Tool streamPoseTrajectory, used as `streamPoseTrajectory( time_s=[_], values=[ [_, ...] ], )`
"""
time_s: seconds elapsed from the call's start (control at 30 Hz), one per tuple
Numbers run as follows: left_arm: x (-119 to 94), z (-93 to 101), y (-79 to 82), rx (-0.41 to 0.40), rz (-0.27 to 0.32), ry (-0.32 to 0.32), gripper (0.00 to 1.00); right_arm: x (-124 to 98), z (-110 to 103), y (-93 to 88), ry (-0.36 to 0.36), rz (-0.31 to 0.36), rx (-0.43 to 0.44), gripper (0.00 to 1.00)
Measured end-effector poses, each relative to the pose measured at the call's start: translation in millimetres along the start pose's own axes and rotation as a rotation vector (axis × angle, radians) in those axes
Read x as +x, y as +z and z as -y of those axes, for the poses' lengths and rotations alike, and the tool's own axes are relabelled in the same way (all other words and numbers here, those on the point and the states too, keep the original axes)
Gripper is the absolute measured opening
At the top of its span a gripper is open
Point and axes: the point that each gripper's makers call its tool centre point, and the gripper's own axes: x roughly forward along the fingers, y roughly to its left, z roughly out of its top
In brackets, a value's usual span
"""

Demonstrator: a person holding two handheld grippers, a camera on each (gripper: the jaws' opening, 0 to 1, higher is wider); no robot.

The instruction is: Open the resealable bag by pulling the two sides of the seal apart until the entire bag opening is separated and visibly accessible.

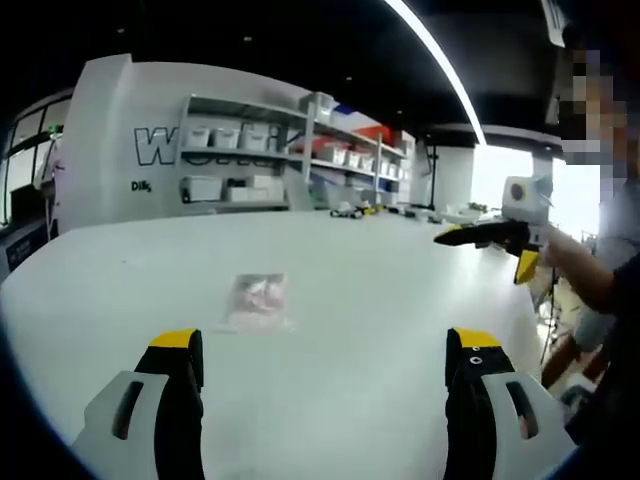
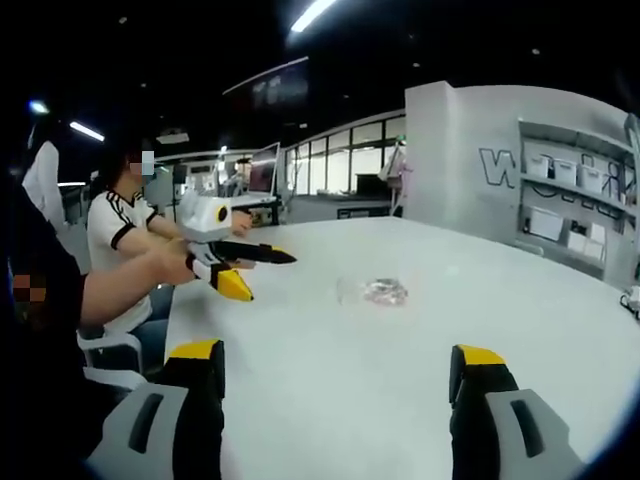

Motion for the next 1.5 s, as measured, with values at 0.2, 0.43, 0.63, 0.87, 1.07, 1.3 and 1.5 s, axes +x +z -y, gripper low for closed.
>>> streamPoseTrajectory(
  time_s=[0.2,0.43,0.63,0.87,1.07,1.3,1.5],
  values=[
    [2,-2.2,1.4,-0.003,0.004,0.001,1.00,3,4,-0.7,0.000,-0.001,0.002,0.91],
    [4,-2.7,0.3,-0.006,-0.001,0.001,1.00,7,7,0.3,0.001,0.000,0.004,0.90],
    [7,-3.7,0.9,-0.003,-0.001,0.000,1.00,9,9,2.3,0.003,0.003,-0.001,0.89],
    [9,-4.8,1.6,-0.003,0.000,0.001,1.00,14,13,1.0,0.003,0.000,0.006,0.88],
    [10,-4.7,2.2,-0.003,0.001,0.000,1.00,20,15,3.7,0.008,0.007,0.005,0.87],
    [14,-4.3,-0.5,-0.007,-0.003,-0.005,1.00,25,16,4.2,0.012,0.004,0.002,0.86],
    [16,-2.8,-1.4,-0.004,-0.006,-0.007,1.00,27,19,2.3,0.010,0.001,0.004,0.85]
  ],
)
